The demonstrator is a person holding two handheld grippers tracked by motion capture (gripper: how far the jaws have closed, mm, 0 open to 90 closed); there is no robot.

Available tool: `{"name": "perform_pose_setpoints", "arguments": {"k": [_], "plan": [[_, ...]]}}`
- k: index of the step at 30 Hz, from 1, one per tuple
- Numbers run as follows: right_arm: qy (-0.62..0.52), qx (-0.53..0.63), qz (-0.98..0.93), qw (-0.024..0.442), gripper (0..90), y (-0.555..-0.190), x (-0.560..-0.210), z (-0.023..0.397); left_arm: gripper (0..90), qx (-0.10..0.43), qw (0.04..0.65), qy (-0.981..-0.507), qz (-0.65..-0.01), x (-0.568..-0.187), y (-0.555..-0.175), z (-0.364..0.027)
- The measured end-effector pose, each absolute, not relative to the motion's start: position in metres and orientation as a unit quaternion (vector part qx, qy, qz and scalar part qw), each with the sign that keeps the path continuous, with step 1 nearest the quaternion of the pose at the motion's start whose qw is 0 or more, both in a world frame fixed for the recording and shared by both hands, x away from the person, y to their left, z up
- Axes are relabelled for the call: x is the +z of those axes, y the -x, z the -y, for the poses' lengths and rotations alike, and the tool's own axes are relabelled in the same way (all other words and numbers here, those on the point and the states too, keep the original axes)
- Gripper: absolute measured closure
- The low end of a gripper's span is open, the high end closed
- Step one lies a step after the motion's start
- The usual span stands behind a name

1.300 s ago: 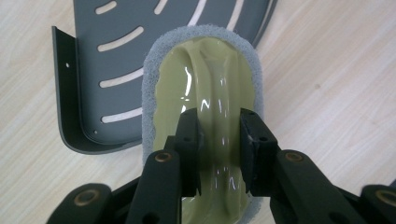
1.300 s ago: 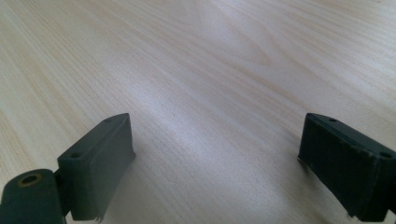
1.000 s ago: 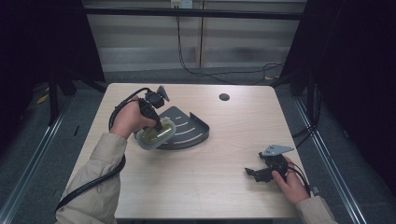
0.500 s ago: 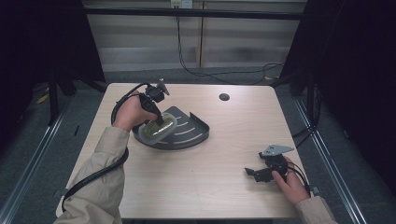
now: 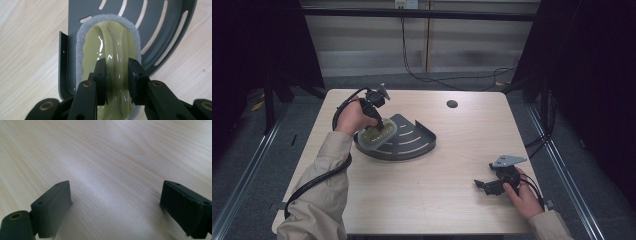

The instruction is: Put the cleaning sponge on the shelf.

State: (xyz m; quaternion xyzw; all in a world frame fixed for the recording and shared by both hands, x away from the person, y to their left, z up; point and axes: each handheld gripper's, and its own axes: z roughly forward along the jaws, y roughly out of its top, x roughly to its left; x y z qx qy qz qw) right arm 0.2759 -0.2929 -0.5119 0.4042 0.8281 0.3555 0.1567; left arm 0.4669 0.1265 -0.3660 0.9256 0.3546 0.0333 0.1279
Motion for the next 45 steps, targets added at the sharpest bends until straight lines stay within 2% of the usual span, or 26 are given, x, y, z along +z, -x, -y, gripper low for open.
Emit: {"name": "perform_pose_setpoints", "arguments": {"k": [11, 26, 45], "plan": [[-0.405, 0.356, -0.828, 0.157, 9.3, -0.276, -0.512, 0.293, 71.2, 0.036, 0.127, -0.927, -0.351, -0.379, -0.481, -0.128], [-0.406, 0.356, -0.827, 0.156, 9.3, -0.276, -0.512, 0.293, 71.2, 0.041, 0.148, -0.913, -0.379, -0.408, -0.492, -0.141], [-0.406, 0.355, -0.828, 0.156, 9.3, -0.275, -0.512, 0.293, 70.8, 0.044, 0.146, -0.912, -0.381, -0.43, -0.492, -0.153]]}}
